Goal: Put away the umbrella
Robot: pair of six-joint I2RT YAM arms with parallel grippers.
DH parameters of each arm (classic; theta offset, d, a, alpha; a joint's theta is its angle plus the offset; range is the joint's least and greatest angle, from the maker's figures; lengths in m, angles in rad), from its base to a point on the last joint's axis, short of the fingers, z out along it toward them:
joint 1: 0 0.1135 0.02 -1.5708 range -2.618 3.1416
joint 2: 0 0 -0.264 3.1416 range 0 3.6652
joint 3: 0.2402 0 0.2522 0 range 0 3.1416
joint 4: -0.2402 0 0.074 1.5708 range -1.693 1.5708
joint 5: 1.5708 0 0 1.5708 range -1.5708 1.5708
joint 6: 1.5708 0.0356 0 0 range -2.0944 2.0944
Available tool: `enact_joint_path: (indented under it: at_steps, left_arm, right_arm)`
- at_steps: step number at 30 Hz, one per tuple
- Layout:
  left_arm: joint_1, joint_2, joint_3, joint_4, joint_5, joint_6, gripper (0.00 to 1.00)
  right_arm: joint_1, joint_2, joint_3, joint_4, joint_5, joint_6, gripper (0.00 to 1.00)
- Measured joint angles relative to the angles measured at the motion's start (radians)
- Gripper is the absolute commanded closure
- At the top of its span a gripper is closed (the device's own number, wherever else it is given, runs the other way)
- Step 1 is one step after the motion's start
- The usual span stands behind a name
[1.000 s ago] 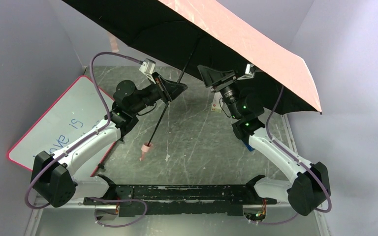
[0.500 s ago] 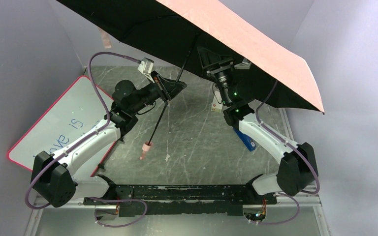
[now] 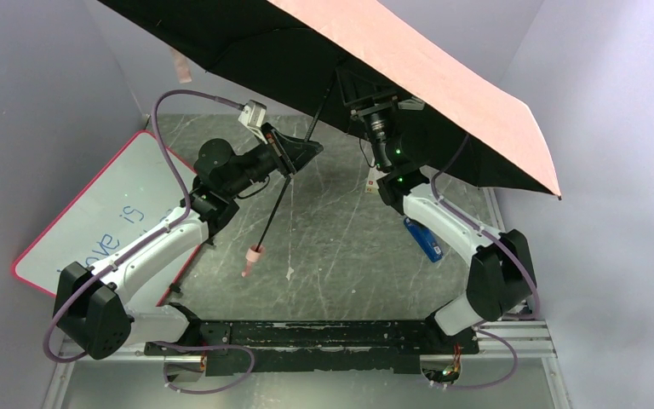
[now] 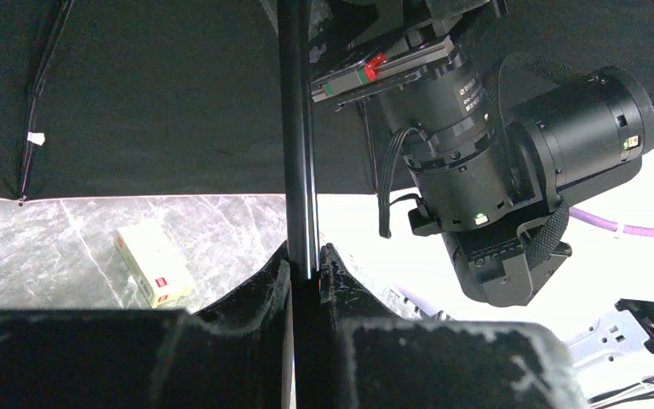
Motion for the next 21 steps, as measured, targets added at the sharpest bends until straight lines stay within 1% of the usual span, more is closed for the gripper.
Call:
enact_joint_path:
  at_steps: [10,21]
  left_arm:
    - [0.000,0.000,0.000,0.006,0.000,0.001,0.95]
    - [0.000,0.000,0.000,0.018,0.000,0.004,0.95]
  right_arm:
    - [-0.016,0.051,0.072,0.006,-0.006,0.019,0.28]
    - [-0.029,0.084,0.120,0.005,-0.013,0.034,0.33]
